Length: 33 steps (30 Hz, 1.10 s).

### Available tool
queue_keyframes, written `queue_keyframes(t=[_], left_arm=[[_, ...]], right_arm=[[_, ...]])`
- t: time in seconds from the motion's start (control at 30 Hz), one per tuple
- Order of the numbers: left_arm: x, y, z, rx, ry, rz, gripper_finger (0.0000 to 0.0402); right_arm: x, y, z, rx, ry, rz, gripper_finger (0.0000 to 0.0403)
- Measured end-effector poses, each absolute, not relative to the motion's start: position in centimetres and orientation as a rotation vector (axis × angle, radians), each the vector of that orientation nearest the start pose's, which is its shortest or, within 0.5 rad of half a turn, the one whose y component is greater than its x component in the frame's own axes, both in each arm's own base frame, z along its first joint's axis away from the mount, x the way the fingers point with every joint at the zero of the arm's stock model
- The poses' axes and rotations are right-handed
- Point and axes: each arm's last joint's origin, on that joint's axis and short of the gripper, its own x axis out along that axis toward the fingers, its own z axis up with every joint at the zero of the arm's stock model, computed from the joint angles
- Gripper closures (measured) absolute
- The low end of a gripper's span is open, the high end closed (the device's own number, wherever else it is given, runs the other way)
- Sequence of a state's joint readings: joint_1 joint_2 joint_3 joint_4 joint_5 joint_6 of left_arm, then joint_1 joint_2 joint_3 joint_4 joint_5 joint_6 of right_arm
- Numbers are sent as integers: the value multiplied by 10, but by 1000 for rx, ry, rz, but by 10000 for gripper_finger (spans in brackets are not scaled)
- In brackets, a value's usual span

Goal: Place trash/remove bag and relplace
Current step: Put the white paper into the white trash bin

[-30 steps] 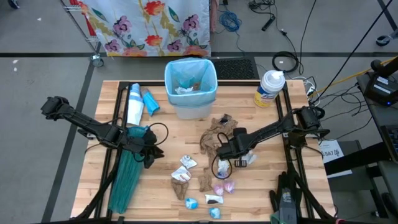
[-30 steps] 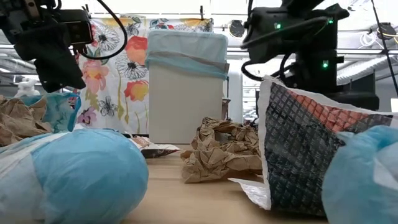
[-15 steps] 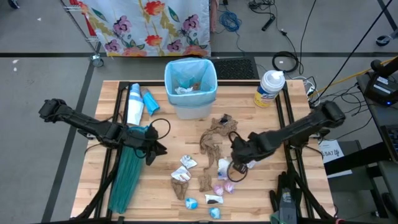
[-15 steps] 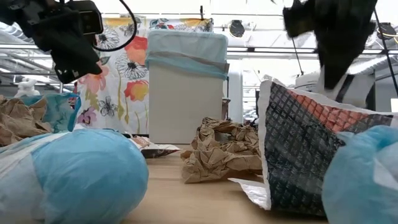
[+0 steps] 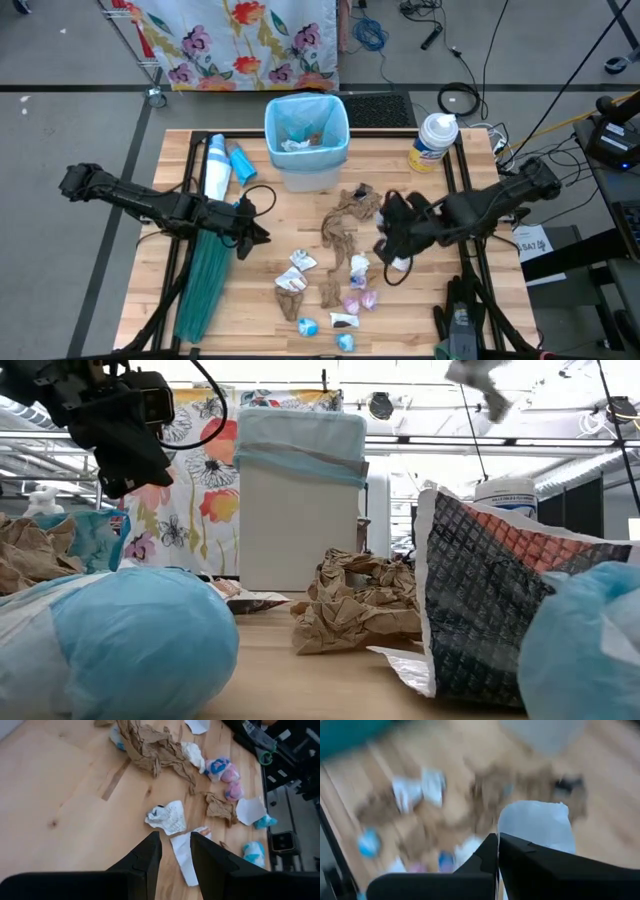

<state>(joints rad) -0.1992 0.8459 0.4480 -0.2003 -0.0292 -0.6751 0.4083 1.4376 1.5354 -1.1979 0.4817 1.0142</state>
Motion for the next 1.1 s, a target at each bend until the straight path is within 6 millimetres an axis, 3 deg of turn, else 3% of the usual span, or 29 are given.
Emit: queue_keyframes(t=[0.13, 0.3, 0.7, 0.83, 0.97, 1.1], left_arm=[[171, -33, 207, -578, 623, 44, 293], [171, -33, 207, -577, 624, 44, 293], [171, -33, 207, -582, 623, 36, 293], [171, -33, 207, -588, 624, 35, 293], [171, -33, 207, -590, 627, 31, 293], [171, -34, 207, -594, 632, 17, 293]], right_arm=[[258, 76, 385, 444, 749, -532, 403], [280, 52, 394, 413, 622, -515, 403], [333, -19, 427, 262, 150, -506, 403], [344, -52, 427, 242, 70, -569, 403], [355, -82, 411, 250, 90, -652, 399], [365, -102, 394, 261, 129, -688, 370]])
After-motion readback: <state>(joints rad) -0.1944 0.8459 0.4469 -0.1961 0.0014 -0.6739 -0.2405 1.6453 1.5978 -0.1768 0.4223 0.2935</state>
